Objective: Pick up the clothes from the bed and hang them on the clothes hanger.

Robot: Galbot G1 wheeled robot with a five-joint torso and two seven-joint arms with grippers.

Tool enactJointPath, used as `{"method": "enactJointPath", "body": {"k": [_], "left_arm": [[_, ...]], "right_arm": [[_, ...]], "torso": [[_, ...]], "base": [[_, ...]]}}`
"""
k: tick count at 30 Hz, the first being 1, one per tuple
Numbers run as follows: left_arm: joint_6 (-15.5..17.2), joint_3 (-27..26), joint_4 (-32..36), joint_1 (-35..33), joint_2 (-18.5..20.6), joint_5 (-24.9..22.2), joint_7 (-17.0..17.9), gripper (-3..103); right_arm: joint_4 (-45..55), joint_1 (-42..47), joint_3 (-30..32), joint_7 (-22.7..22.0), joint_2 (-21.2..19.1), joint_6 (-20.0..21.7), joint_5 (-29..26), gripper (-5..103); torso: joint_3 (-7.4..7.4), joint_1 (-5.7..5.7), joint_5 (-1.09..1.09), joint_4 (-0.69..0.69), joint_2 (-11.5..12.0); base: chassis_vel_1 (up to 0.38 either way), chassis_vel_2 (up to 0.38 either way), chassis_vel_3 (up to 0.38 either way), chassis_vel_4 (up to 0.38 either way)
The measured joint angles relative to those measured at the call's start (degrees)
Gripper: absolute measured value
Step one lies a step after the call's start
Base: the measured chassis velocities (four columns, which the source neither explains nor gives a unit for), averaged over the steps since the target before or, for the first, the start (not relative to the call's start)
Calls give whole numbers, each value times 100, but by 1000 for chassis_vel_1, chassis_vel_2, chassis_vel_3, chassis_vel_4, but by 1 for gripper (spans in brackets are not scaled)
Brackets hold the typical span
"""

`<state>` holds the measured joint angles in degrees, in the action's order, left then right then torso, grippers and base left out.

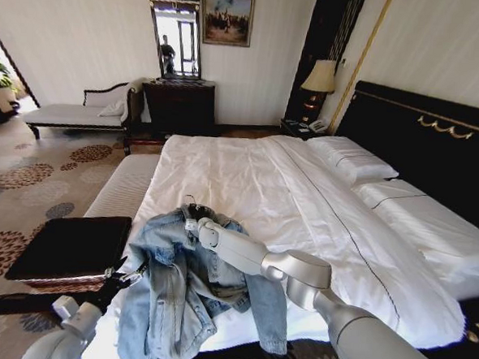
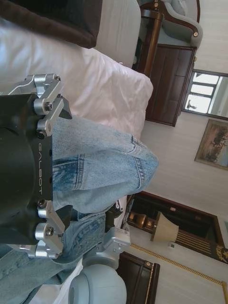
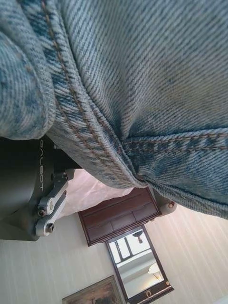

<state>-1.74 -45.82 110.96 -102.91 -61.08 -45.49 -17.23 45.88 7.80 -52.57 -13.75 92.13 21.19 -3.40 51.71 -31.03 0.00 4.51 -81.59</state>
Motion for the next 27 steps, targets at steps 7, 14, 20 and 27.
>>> {"method": "enactJointPath", "body": {"k": [7,14,20,27], "left_arm": [[-15,-21,20,-11,-2,5,6,100],[-16,-33,26,-29,1,36,7,100],[-17,-16,46,9,3,57,28,100],[-16,-10,61,-16,-1,62,35,100]], "right_arm": [[50,20,-21,40,1,-78,-60,15],[140,-57,-73,347,-68,-247,-304,37],[195,-195,-183,715,-173,-193,-1006,65],[234,-329,-215,808,-209,-98,-1385,71]], "torso": [[0,0,0,0,0],[0,0,2,-2,-1],[0,0,2,0,0],[0,1,1,-1,0]], "base": [[0,0,0,0],[0,0,0,0],[0,0,0,0],[0,0,0,0]]}}
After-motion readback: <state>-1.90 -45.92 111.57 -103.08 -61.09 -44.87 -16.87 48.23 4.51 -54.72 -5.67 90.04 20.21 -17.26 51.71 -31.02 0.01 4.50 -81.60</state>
